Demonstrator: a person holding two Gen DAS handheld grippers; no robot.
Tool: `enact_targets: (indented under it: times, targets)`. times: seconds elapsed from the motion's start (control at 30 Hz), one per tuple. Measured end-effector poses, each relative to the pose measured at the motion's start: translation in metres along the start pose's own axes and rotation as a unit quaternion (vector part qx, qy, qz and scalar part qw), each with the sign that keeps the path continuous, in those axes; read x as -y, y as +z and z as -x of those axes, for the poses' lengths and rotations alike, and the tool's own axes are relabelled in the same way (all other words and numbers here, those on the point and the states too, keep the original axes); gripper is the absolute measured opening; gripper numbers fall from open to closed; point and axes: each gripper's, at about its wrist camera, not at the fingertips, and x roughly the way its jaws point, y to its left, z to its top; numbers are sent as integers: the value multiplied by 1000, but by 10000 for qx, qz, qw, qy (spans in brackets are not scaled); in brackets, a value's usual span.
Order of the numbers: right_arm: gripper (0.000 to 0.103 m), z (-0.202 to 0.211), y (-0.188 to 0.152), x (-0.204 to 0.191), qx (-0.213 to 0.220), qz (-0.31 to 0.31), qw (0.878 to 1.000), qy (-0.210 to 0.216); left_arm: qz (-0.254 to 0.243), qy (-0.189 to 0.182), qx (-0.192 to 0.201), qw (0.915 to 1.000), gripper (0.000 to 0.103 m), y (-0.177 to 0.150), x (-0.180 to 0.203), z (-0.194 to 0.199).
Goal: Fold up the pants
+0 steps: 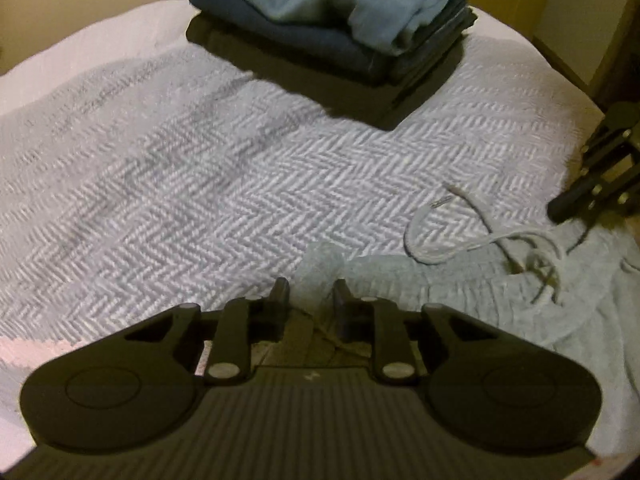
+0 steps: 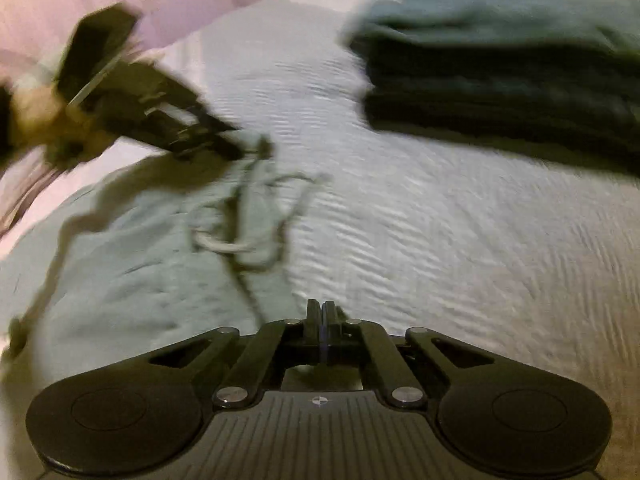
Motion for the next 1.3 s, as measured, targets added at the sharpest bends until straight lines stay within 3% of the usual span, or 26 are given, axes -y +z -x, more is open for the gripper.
enact_targets:
  times: [0.2, 0.33, 0.37, 0.43, 0.5, 0.57, 0.63, 0.7, 0.73, 0.77, 0.83, 0.97, 1.03, 1.17, 1.23, 1.3]
  targets:
    - [1, 28, -3, -23, 241, -18, 9993, 294, 155, 130, 27, 9998, 29, 7, 0, 15]
    - [38, 29, -6, -65, 357, 296, 9961, 750, 159, 368, 163, 9991, 28, 4, 8, 50]
    - [38, 22, -7, -74, 307, 414, 9949, 870, 244, 392, 211, 9987, 28, 0, 10, 61]
    - [38, 3, -8, -84, 168, 526, 9925, 1091, 385, 356, 328, 9981, 28, -10, 20, 81]
    - [37, -18, -11, -78, -12, 540, 9944, 907, 484, 484, 299, 9972, 28, -27, 34, 94]
    - [6, -31, -14, -59, -68, 121, 9958, 903, 698, 562, 271, 9956, 28, -46, 46, 104]
    - [2, -27, -12, -54, -102, -52, 9966, 813, 1021, 770, 196, 9916, 29, -69, 59, 120]
    - [4, -12, -11, -67, -133, 197, 9983, 525, 1461, 981, 211, 9842, 32, -96, 72, 144]
    - [14, -5, -13, -75, -158, 323, 9984, 436, 1677, 1083, 218, 9796, 34, -108, 76, 157]
    - [31, 4, -15, -81, -174, 383, 9982, 420, 1947, 1250, 204, 9727, 34, -124, 84, 172]
    - [43, 21, -22, -93, -176, 356, 9984, 411, 2403, 1482, 179, 9592, 38, -154, 100, 204]
    - [54, 57, -42, -127, -218, 248, 9990, 295, 3197, 1900, 139, 9282, 48, -211, 140, 270]
    - [57, 73, -54, -148, -236, 171, 9994, 200, 3411, 2068, 101, 9170, 61, -238, 166, 302]
    - [65, 111, -81, -202, -189, 108, 9997, -75, 3686, 2135, 143, 9046, 77, -282, 219, 358]
    - [68, 133, -96, -230, -108, 73, 9996, -246, 3814, 2183, 207, 8980, 90, -305, 246, 387]
    - [70, 154, -114, -260, -24, 12, 9990, -438, 3918, 2100, 328, 8952, 92, -330, 276, 417]
